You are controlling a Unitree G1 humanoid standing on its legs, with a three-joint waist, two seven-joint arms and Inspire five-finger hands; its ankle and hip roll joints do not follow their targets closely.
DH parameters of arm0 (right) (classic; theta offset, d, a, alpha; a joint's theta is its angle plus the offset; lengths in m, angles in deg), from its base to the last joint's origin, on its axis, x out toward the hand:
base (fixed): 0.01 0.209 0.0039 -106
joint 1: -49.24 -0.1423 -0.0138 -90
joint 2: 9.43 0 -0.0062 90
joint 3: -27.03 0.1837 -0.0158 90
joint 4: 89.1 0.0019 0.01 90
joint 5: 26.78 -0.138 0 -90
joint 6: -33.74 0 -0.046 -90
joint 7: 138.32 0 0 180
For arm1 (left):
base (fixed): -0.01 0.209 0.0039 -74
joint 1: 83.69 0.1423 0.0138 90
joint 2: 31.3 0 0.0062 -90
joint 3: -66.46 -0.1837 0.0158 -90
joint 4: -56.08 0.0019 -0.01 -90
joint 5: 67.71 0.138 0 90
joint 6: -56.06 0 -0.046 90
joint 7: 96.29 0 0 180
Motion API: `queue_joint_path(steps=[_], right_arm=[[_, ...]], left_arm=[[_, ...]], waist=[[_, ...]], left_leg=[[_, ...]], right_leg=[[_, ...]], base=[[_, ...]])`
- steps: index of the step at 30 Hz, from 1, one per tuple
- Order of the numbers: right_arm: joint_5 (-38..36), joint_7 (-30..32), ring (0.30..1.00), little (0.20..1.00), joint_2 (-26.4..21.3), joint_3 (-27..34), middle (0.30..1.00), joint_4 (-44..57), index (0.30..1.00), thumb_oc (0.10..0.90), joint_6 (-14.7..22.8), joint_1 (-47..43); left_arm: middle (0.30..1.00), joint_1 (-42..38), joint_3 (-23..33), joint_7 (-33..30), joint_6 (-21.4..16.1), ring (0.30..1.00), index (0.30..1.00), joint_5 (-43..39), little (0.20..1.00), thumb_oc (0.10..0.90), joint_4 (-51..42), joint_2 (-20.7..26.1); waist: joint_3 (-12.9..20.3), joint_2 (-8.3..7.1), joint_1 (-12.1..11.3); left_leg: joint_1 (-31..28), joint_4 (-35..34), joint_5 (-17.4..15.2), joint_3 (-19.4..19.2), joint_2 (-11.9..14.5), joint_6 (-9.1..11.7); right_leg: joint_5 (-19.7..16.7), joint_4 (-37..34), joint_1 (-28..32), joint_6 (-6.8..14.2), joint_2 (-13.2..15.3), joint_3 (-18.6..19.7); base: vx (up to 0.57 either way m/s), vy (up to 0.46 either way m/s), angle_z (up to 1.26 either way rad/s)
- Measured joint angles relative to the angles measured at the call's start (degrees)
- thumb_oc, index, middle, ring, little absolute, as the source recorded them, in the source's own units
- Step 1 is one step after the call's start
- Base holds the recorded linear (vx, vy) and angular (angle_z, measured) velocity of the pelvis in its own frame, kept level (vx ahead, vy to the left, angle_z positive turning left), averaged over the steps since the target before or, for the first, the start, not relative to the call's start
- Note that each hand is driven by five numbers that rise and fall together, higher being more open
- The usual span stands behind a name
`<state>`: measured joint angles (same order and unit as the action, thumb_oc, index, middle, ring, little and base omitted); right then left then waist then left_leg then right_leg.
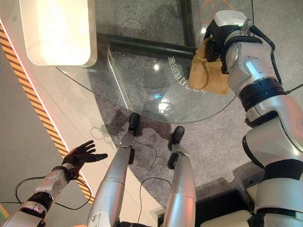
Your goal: Wipe the table with a cloth and put it in the basket.
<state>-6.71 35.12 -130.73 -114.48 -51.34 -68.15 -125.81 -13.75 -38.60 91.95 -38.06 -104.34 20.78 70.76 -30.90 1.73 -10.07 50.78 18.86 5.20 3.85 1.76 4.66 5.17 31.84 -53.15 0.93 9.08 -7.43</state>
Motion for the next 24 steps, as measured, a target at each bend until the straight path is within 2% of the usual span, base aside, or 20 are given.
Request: queue_joint_path(steps=[16,24], right_arm=[[0.0,-0.1,0.3,0.2,0.6,-0.7,0.3,3.2,0.3,0.1,-0.3,0.3],[-0.5,4.5,0.3,0.2,4.7,-0.4,0.3,3.2,0.3,0.1,-4.3,1.4]], left_arm=[[0.9,0.0,0.0,-0.1,0.1,0.9,0.9,0.0,0.9,0.8,-1.7,0.0],[0.9,0.0,-0.1,-0.4,0.0,0.9,0.9,0.0,0.9,0.8,-1.7,-0.6]], waist=[[0.0,0.13,0.1],[0.1,0.68,0.1]], left_leg=[[-0.9,-1.9,1.1,0.0,0.0,0.2],[-1.7,-3.3,1.5,0.0,0.1,0.2]], right_leg=[[0.0,-0.1,0.1,0.0,0.1,-0.1],[-0.1,-0.3,0.3,-0.1,0.1,0.0]], base=[[0.0,0.0,0.0],[0.0,0.016,0.0]])
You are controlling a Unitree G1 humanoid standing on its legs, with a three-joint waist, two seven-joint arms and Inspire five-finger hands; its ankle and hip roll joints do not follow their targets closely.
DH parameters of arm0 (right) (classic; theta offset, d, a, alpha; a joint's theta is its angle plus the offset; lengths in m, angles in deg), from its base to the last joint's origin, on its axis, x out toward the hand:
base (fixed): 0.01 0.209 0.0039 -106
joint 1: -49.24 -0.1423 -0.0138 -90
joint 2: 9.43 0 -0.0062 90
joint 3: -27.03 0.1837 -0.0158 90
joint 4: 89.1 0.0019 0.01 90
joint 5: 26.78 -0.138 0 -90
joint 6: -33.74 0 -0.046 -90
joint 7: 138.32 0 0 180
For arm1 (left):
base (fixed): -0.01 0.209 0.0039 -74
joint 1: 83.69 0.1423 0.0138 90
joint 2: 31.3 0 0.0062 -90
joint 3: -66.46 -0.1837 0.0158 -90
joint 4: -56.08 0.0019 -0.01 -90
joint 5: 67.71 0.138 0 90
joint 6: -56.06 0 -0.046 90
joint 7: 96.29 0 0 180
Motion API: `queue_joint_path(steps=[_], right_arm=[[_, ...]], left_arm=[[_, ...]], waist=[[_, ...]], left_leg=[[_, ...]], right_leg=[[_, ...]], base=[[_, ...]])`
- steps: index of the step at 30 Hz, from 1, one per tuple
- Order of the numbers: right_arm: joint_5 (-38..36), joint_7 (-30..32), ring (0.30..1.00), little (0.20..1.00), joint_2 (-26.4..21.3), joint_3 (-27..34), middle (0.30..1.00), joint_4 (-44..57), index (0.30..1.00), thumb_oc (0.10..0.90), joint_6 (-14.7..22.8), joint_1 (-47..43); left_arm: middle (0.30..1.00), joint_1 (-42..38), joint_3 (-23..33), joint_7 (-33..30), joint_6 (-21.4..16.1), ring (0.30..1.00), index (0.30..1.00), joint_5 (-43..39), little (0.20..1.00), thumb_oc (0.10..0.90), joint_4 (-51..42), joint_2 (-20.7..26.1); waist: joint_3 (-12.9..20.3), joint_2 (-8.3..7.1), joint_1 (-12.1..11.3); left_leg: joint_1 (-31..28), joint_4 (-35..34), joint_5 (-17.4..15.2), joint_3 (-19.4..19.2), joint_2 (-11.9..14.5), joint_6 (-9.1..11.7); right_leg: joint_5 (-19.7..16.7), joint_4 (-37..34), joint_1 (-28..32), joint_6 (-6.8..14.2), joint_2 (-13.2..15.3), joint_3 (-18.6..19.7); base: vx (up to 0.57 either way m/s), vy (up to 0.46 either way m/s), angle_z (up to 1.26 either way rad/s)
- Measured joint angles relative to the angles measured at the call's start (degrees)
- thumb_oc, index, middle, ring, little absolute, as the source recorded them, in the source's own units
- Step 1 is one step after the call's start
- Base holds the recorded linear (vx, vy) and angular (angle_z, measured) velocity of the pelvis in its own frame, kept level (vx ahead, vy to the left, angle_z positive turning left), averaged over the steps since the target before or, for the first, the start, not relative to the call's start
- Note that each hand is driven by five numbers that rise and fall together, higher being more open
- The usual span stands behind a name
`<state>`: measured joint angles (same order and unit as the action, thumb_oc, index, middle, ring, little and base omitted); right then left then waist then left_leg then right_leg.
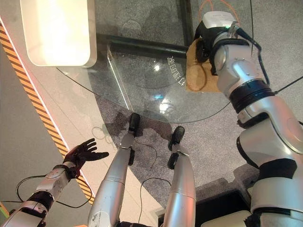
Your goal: Wipe the table with a cloth and put it in the basket.
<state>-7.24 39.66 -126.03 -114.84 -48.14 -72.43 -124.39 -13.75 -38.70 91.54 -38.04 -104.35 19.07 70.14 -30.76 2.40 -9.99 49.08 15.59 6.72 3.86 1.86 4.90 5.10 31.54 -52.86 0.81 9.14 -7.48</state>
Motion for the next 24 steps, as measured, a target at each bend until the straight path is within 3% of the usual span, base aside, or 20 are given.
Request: queue_joint_path(steps=[10,24], right_arm=[[0.1,4.2,0.3,0.2,2.4,0.1,0.3,0.0,0.3,0.1,-5.2,0.1],[0.1,6.5,0.3,0.2,3.6,0.0,0.3,0.0,0.3,0.1,-7.3,-0.1]], left_arm=[[0.9,0.0,-0.6,-0.9,0.0,0.9,0.9,-0.1,0.9,0.8,0.0,-2.7],[0.9,0.0,-1.2,-1.1,-0.1,0.9,0.9,-0.3,0.9,0.8,-0.7,-2.8]], waist=[[0.0,1.4,-1.0],[0.0,1.53,-1.8]], left_leg=[[-0.1,-0.7,0.3,0.4,0.0,0.0],[0.0,-2.1,0.9,1.6,0.3,0.7]], right_leg=[[0.0,-0.6,0.2,0.0,0.0,-0.2],[0.1,-0.8,0.1,-0.2,0.0,-1.6]], base=[[0.0,0.013,0.0],[0.0,0.005,0.02]])
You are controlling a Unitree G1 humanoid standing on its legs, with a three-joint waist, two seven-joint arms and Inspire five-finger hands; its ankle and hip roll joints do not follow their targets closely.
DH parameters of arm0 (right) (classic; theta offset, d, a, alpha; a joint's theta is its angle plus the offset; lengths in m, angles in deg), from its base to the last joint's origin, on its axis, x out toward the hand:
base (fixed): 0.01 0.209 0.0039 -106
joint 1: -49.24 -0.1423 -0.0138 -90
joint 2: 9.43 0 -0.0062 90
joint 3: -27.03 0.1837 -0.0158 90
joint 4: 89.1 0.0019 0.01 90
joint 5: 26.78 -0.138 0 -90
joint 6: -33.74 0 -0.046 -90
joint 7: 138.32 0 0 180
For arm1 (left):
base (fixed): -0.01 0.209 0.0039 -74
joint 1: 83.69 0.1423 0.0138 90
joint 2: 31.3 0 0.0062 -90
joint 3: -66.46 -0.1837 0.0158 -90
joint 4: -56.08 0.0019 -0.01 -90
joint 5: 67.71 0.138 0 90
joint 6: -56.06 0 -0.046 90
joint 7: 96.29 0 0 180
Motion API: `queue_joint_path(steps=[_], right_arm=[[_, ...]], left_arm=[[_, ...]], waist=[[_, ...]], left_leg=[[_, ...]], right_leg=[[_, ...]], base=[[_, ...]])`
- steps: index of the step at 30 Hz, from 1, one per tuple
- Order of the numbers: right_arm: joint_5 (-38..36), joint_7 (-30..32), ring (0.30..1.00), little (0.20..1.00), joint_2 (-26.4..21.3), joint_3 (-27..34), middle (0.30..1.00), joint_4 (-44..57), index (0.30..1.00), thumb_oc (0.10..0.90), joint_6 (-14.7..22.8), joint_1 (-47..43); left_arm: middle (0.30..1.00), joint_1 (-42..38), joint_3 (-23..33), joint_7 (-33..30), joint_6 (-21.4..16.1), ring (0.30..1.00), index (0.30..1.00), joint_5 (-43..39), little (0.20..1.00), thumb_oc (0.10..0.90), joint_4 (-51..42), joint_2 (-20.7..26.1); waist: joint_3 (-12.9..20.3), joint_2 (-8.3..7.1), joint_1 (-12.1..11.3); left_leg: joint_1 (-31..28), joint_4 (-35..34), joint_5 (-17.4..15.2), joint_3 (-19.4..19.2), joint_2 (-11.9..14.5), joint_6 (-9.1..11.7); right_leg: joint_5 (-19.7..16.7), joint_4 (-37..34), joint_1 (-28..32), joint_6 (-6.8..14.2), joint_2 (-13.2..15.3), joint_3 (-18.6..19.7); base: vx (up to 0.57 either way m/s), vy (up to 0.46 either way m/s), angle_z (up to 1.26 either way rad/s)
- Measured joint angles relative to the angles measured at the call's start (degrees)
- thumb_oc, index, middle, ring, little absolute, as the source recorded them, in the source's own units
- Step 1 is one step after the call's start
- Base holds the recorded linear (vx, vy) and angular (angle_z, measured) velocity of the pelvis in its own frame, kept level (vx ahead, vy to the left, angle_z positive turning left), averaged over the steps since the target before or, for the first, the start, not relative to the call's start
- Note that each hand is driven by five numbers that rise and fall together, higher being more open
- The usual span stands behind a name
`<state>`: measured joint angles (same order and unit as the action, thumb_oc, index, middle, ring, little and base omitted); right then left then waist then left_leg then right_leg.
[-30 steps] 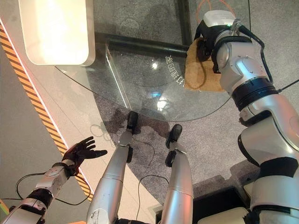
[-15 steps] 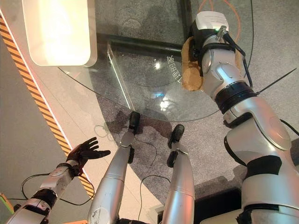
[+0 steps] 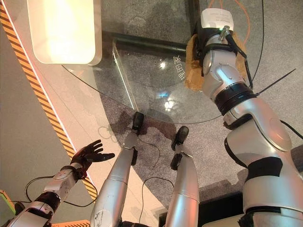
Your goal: Wipe the table with a cloth and put it in the basket.
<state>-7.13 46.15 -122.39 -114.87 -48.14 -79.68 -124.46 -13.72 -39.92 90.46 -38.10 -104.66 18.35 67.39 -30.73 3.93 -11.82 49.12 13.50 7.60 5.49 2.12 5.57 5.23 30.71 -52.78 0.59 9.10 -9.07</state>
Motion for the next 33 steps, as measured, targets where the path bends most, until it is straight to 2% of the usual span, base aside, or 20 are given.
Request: queue_joint_path(steps=[14,21,27,33], right_arm=[[1.5,0.4,0.3,0.2,1.6,-0.3,0.3,0.6,0.3,0.1,-1.1,-0.6],[1.9,0.5,0.3,0.2,1.9,-0.3,0.3,0.9,0.3,0.1,-1.1,-0.9],[2.8,0.4,0.3,0.2,4.0,-1.1,0.3,5.8,0.3,0.1,-0.7,-0.9],[3.0,0.4,0.3,0.2,7.0,-1.1,0.3,5.8,0.3,0.1,0.4,-1.1]], left_arm=[[0.9,0.1,0.0,-0.9,0.0,0.9,0.9,0.0,0.9,0.8,-0.7,-0.2],[0.9,0.2,0.0,-1.0,0.0,0.9,0.9,0.0,0.9,0.8,-1.5,-0.6],[0.9,0.4,0.0,-0.9,-0.1,0.9,0.9,0.0,0.9,0.8,-1.7,-0.6],[0.9,0.5,0.0,-1.0,-0.1,0.9,0.9,0.0,0.9,0.8,-1.6,-0.6]], waist=[[0.0,0.15,-1.4],[0.1,0.55,-2.2],[0.1,0.61,-2.6],[0.1,0.63,-3.9]], left_leg=[[0.1,-0.5,0.2,0.6,-0.1,0.2],[0.6,-0.5,0.4,1.7,0.0,0.5],[0.9,-0.5,0.6,2.1,0.0,0.8],[1.2,-0.5,0.8,2.9,-0.1,1.1]], right_leg=[[0.2,0.1,0.0,0.0,0.0,-0.4],[0.6,0.2,0.0,-0.4,0.0,-1.9],[0.7,0.8,-0.3,-0.5,0.0,-2.0],[1.4,1.3,-0.2,-0.7,0.4,-3.1]], base=[[0.01,0.007,0.0],[0.02,0.001,0.07],[0.0,0.0,0.0],[0.01,-0.003,0.07]])
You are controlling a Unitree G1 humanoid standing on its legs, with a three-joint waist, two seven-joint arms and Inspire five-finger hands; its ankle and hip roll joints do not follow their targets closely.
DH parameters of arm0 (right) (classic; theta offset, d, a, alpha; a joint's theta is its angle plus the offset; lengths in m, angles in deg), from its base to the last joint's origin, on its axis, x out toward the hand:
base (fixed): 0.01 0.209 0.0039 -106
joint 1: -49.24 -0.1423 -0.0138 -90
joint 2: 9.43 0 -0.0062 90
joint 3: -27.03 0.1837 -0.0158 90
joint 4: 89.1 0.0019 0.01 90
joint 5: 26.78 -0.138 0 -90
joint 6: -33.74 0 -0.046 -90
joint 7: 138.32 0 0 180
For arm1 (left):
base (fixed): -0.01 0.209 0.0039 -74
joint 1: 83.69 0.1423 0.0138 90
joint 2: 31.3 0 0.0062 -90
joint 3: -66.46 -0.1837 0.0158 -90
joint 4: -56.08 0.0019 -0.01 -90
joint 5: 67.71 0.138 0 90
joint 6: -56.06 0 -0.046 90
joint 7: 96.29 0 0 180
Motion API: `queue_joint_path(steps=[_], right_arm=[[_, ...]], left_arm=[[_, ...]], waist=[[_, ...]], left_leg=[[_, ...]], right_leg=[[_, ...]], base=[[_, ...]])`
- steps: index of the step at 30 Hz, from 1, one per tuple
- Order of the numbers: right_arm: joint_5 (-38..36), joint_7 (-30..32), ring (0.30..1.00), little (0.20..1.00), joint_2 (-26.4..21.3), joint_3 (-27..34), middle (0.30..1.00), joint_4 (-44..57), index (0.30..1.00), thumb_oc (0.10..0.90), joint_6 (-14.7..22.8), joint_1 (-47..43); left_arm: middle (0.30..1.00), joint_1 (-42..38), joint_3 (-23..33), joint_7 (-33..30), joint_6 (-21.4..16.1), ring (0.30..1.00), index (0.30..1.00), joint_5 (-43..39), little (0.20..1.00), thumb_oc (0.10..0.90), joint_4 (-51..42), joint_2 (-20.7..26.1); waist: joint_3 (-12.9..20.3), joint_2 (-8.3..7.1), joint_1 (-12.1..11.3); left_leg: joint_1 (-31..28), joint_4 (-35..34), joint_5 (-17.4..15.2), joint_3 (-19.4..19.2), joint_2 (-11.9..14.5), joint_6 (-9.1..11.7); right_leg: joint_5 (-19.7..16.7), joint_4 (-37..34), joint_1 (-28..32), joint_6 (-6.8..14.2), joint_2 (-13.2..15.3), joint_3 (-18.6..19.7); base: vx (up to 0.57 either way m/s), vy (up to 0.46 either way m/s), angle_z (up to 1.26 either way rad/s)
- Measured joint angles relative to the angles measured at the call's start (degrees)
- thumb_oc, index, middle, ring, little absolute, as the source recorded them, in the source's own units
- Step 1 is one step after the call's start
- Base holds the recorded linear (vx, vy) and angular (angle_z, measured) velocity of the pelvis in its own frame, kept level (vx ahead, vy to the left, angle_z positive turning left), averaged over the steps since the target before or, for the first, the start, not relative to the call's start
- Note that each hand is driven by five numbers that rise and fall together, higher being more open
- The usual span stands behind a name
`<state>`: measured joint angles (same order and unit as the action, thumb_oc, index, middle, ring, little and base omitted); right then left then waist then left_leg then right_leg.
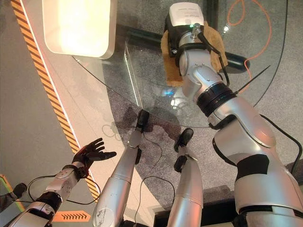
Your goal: Wipe the table with a cloth and put it in the basket.
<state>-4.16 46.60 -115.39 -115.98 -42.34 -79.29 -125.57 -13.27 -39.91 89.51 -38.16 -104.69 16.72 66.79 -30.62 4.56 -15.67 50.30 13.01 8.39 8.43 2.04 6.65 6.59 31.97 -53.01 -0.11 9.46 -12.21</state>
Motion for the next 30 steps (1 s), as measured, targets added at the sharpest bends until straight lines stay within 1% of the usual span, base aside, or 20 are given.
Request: queue_joint_path(steps=[2,4,6,13,20,27,30], right_arm=[[0.0,0.0,0.3,0.2,0.7,0.0,0.3,0.0,0.3,0.1,0.2,0.0],[0.2,0.0,0.3,0.2,1.2,0.0,0.3,0.0,0.3,0.1,1.5,0.0],[0.5,0.0,0.3,0.2,1.7,0.0,0.3,0.0,0.3,0.1,1.8,0.0],[1.1,0.0,0.3,0.2,2.5,0.0,0.3,0.0,0.3,0.1,2.2,0.0],[1.1,0.0,0.3,0.2,2.6,0.0,0.3,0.0,0.3,0.1,2.7,0.0],[1.1,0.0,0.3,0.2,2.8,0.0,0.3,0.1,0.3,0.1,4.6,0.0],[1.1,0.0,0.3,0.2,2.8,-0.1,0.3,0.9,0.3,0.1,4.8,0.0]], left_arm=[[0.9,0.0,-0.4,0.1,0.0,0.9,0.9,0.0,0.9,0.8,0.0,0.0],[0.9,0.2,-0.7,0.1,0.0,0.9,0.9,0.0,0.9,0.8,0.0,0.0],[0.9,0.2,-0.7,0.1,0.0,0.9,0.9,0.0,0.9,0.8,-0.1,0.0],[0.9,0.2,-0.7,0.1,0.0,0.9,0.9,0.0,0.9,0.8,-0.1,0.0],[0.9,0.2,-0.7,0.2,-0.1,0.9,0.9,0.0,0.9,0.8,0.0,0.0],[0.9,0.2,-0.7,0.2,-0.1,0.9,0.9,0.0,0.9,0.8,0.0,0.0],[0.9,0.2,-0.7,0.2,-0.1,0.9,0.9,0.0,0.9,0.8,0.0,0.0]], waist=[[0.0,0.0,-0.1],[0.0,0.0,-0.2],[0.0,0.0,-0.2],[0.0,0.0,-0.3],[0.0,0.0,-0.7],[0.0,0.0,-0.9],[0.0,0.0,-1.0]], left_leg=[[0.1,0.0,0.0,0.3,-0.2,0.0],[0.1,0.0,0.0,0.3,-0.4,0.0],[0.1,0.0,0.0,0.3,-0.4,0.0],[0.1,0.0,0.0,0.3,-0.4,0.0],[0.1,0.0,0.0,0.3,-0.4,0.0],[0.1,0.0,0.0,0.4,-0.4,0.0],[0.1,0.0,0.0,0.4,-0.4,0.0]], right_leg=[[0.4,0.3,-0.1,0.0,0.3,-0.3],[0.6,0.6,-0.2,0.0,0.5,-0.3],[0.6,0.6,-0.2,0.0,0.6,-0.3],[0.6,0.6,-0.2,0.0,0.6,-0.3],[0.6,0.7,-0.2,0.0,0.6,-0.3],[0.6,0.7,-0.1,0.0,0.6,-0.4],[0.6,0.7,-0.1,0.0,0.6,-0.4]], base=[[0.0,0.001,0.13],[0.0,0.002,0.03],[0.0,0.0,0.0],[0.0,0.0,0.0],[0.0,0.0,0.0],[0.0,0.0,0.0],[0.0,0.0,0.0]])
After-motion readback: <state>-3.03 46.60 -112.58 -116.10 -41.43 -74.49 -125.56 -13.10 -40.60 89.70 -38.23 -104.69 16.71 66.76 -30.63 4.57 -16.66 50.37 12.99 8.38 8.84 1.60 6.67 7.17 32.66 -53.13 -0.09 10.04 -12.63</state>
